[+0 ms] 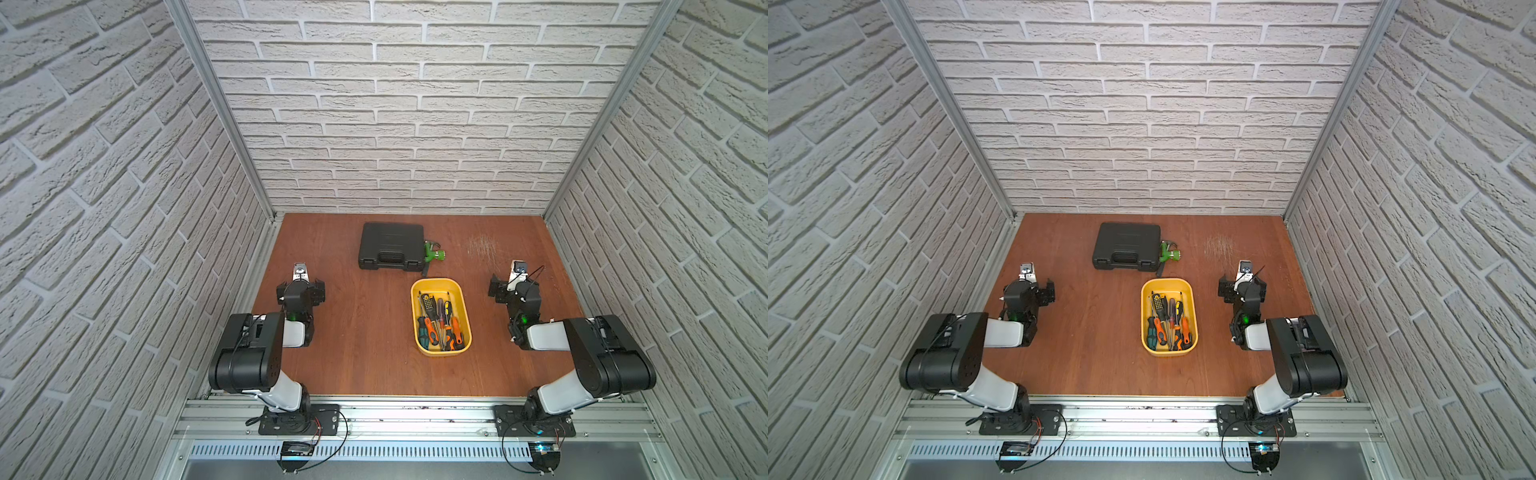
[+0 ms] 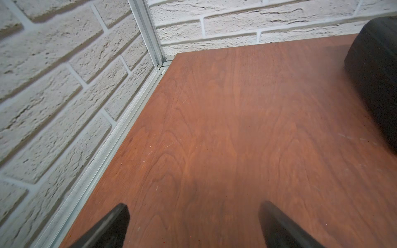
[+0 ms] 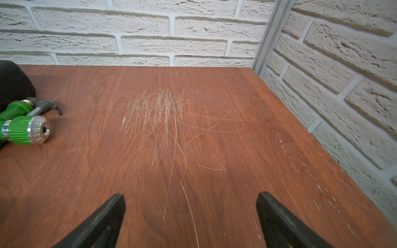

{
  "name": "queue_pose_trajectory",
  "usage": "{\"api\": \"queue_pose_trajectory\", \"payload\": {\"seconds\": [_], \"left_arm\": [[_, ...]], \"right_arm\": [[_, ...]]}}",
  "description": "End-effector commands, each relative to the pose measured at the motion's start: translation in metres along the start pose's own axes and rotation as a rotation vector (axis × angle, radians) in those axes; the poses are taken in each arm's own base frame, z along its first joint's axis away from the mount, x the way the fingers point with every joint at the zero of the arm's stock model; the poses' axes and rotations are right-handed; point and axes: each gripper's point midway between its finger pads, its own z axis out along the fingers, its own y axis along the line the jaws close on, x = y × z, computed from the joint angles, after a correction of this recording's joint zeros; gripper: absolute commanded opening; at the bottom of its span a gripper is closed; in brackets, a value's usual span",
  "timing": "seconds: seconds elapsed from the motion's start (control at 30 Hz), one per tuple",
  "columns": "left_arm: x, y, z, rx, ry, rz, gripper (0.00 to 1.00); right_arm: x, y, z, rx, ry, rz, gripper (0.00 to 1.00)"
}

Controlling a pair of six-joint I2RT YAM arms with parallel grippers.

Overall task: Put the screwdriver on the desktop into the storage box
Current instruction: Reset both arms

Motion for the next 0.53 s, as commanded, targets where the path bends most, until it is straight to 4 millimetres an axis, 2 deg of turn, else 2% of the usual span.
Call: {"api": "queue_pose_trajectory", "payload": {"seconds": [0.0, 0.33, 0.5], "left_arm": [[-0.0139, 0.0026, 0.0011, -0.014, -0.050, -0.002, 0.98], [-0.0140, 0.0027, 0.0011, -0.015, -0.051, -0.003, 0.98], [-0.0139, 0.0020, 0.0009, -0.012, -0.051, -0.003, 0.98]], "right_arm": [[-0.0094, 0.0003, -0.0009, 0.000, -0.044, 0.001, 0.99], [-0.0077, 0.0019, 0.0034, -0.005, -0.027, -0.003, 0.99], [-0.0097, 0.0012, -0.0005, -0.006, -0.044, -0.001, 0.99]]}}
